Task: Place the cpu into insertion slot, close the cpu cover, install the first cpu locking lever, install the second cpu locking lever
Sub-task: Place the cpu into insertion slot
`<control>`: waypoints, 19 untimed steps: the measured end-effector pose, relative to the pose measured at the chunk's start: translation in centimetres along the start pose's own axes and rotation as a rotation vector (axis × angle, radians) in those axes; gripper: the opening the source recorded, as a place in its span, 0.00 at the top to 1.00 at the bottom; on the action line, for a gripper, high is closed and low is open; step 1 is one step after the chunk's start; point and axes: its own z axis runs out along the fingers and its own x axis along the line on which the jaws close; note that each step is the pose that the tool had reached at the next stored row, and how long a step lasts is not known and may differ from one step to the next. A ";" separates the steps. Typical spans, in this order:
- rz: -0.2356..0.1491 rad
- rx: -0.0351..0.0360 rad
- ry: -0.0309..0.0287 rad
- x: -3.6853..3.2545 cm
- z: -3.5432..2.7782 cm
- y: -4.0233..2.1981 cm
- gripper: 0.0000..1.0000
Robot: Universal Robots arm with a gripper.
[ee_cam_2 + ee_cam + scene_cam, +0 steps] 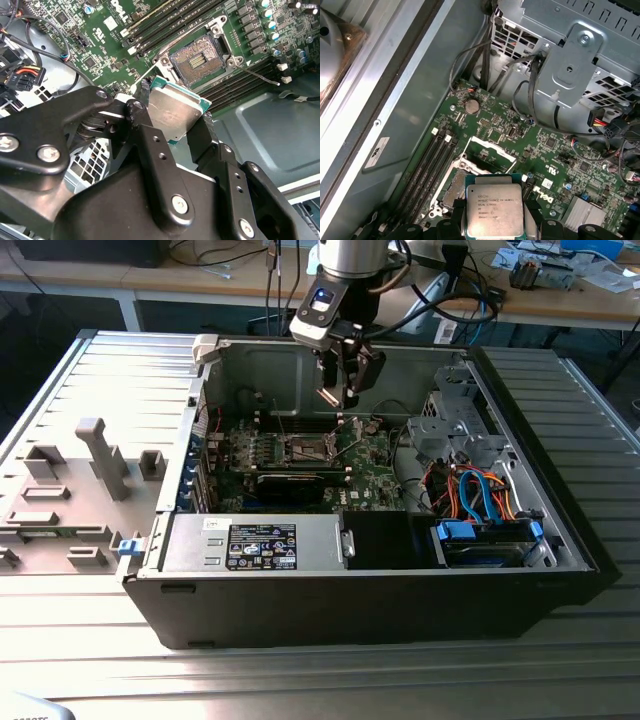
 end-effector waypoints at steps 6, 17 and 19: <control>0.011 0.0001 -0.0003 0.00 0.04 0.00 0.45; 0.030 0.0004 -0.0008 0.00 0.05 0.00 0.45; 0.032 0.0005 -0.0008 0.00 0.05 -0.01 0.45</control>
